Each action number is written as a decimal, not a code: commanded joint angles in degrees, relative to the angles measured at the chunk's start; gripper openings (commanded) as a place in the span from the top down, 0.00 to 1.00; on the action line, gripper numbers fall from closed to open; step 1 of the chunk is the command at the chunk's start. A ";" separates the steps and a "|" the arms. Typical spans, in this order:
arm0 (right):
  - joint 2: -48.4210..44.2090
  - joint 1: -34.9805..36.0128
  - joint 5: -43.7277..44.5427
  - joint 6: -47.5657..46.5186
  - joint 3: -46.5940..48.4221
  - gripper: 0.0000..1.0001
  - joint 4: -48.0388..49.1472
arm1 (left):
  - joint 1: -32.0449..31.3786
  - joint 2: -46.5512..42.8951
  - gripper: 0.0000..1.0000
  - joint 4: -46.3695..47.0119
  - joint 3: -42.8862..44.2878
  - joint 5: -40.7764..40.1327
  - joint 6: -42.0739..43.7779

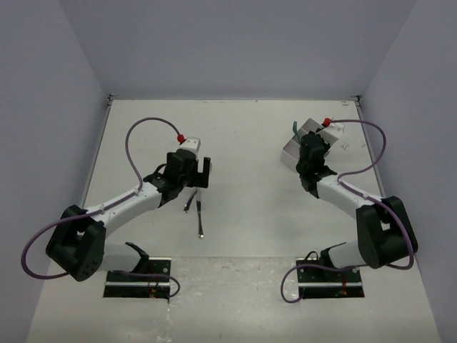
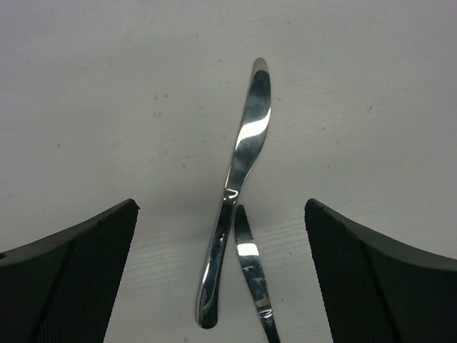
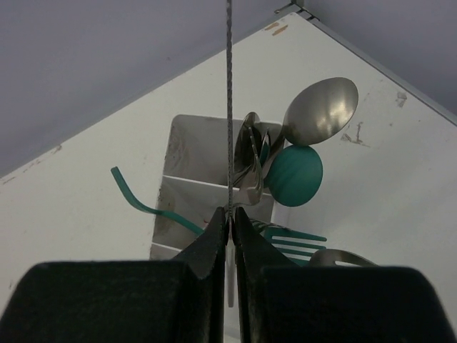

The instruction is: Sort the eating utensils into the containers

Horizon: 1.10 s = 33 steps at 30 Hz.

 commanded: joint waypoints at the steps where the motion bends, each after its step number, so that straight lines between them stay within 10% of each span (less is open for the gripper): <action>1: -2.68 1.31 2.98 1.76 1.17 0.98 1.77 | 0.19 -1.96 0.00 -4.94 -2.32 -3.78 -5.97; 24: -24.11 8.09 0.00 11.43 -2.78 0.22 -15.47 | 0.27 -2.13 0.04 -15.32 -6.46 -5.02 -15.03; 33: -31.33 8.09 -2.48 10.29 -4.36 0.14 -16.61 | -0.08 3.22 0.23 -14.71 -6.55 -4.40 -12.75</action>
